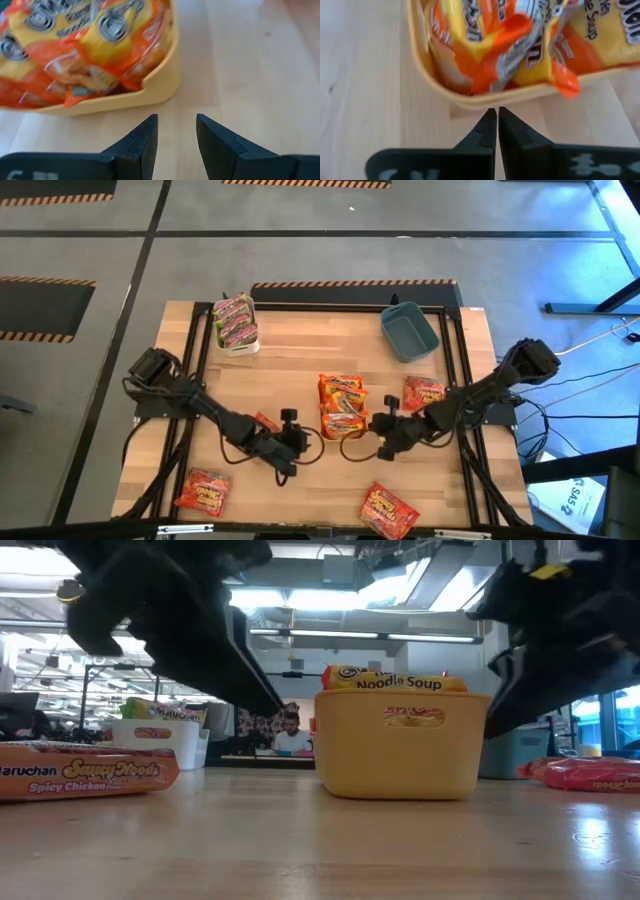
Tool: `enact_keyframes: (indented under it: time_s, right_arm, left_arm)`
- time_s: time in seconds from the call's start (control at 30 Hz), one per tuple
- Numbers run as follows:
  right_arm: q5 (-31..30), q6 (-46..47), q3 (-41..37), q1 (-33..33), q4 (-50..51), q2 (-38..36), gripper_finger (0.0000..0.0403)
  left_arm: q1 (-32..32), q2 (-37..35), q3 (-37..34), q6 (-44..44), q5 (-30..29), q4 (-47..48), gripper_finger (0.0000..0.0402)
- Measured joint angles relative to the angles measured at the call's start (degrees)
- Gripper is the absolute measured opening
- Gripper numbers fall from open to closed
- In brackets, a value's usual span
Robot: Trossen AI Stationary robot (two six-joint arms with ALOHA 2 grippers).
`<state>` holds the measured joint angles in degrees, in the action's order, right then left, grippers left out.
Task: Sort Maruchan noodles
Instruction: Put the top right red noodle pack into the green bin
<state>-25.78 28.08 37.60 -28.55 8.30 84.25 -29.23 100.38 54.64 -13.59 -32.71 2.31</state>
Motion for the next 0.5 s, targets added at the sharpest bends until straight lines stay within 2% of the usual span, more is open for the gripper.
enact_keyframes:
  time_s: [0.13,0.23,0.37,0.5]
  right_arm:
    - [2.8,-3.5,-0.3,3.1,-4.2,0.0,0.0003]
    - [3.1,-5.1,0.2,4.5,-2.7,-0.1,0.0003]
    - [-0.1,-4.9,4.5,6.0,9.1,-1.8,0.0003]
    - [-7.4,-4.3,11.3,10.6,23.2,-2.6,0.0003]
  left_arm:
    - [1.2,0.0,-0.8,-1.3,0.1,0.0,0.0128]
    - [1.1,0.0,-0.9,-1.4,0.1,0.0,0.0128]
    - [0.0,0.0,-0.9,-1.3,0.2,0.1,0.0128]
    - [-0.6,0.0,-0.9,-1.3,0.2,0.2,0.0128]
